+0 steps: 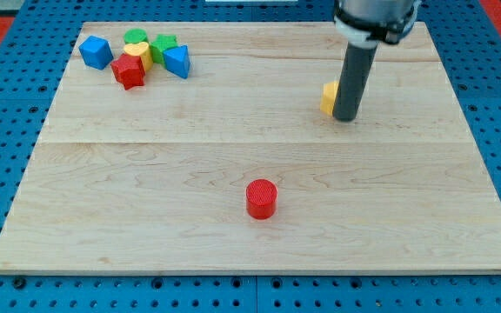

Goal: Move the yellow heart to top right side of board

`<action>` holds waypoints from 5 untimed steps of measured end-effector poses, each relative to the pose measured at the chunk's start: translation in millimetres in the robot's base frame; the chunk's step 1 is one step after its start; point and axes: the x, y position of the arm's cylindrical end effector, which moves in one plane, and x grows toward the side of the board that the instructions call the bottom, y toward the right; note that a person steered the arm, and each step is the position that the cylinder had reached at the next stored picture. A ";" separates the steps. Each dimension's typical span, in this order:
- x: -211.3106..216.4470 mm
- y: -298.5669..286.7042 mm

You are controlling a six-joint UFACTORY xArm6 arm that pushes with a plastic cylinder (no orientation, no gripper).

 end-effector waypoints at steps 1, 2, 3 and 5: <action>-52.3 8.3; -42.4 -15.5; -29.2 -20.4; -66.8 -46.3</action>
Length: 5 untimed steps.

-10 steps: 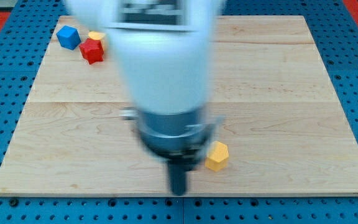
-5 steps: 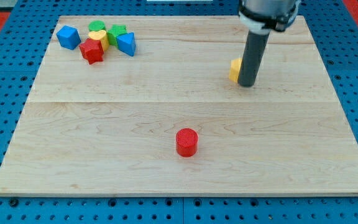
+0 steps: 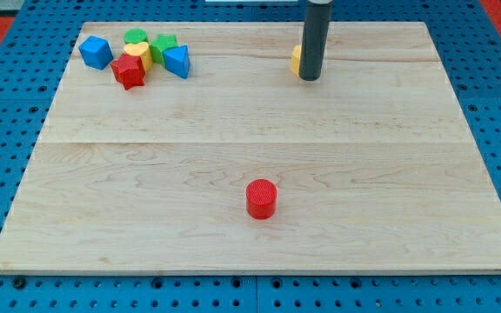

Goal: Move the yellow heart to top right side of board

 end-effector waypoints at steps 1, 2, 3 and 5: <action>-5.0 -66.7; -7.9 -66.4; -22.3 -13.1; -43.9 -10.2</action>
